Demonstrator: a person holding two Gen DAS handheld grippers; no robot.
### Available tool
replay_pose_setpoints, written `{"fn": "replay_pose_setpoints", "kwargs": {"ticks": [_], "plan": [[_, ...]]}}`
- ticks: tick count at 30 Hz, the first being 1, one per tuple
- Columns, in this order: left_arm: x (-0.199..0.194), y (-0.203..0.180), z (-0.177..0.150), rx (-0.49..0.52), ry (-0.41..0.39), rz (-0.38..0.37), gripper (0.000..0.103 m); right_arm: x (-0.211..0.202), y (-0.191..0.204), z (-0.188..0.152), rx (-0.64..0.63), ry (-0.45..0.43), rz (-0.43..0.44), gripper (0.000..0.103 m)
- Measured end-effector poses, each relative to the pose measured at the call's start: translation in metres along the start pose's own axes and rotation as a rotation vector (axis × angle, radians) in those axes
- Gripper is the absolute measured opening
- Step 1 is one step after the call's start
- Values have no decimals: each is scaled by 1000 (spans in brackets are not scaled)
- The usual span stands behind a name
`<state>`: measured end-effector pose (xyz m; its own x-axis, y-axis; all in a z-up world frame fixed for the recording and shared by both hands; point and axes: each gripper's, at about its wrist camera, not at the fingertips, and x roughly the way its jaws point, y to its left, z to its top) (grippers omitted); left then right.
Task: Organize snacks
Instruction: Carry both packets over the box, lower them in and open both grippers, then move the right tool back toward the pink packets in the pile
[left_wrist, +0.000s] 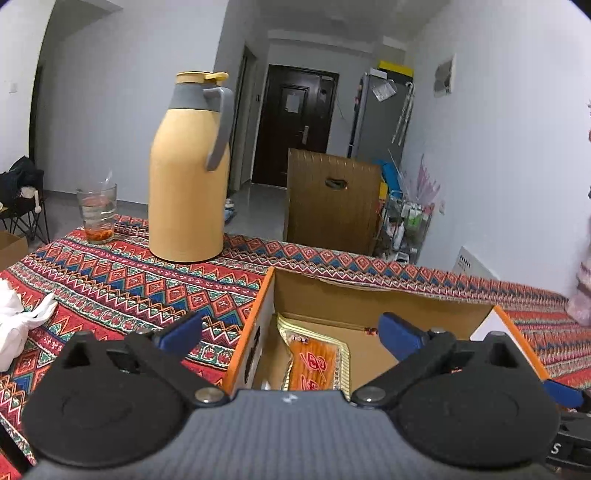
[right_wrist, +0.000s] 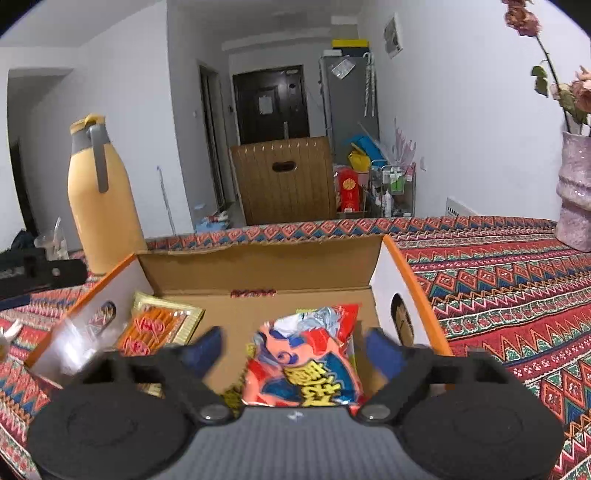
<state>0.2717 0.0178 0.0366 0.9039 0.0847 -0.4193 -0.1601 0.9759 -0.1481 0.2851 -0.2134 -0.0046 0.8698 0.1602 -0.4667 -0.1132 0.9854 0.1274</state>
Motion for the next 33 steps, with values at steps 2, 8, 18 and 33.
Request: {"fn": "replay_pose_setpoints", "kwargs": {"ticks": [2, 8, 18, 33], "plan": [[0, 1, 1, -12, 7, 8, 103, -4, -2, 0, 5, -10, -6, 103], [0, 2, 1, -13, 11, 12, 103, -7, -4, 1, 8, -14, -10, 103], [-18, -1, 9, -9, -10, 3, 103, -24, -4, 7, 4, -35, -9, 103], [-109, 7, 11, 26, -91, -25, 103, -112, -6, 13, -7, -139, 4, 103]]}}
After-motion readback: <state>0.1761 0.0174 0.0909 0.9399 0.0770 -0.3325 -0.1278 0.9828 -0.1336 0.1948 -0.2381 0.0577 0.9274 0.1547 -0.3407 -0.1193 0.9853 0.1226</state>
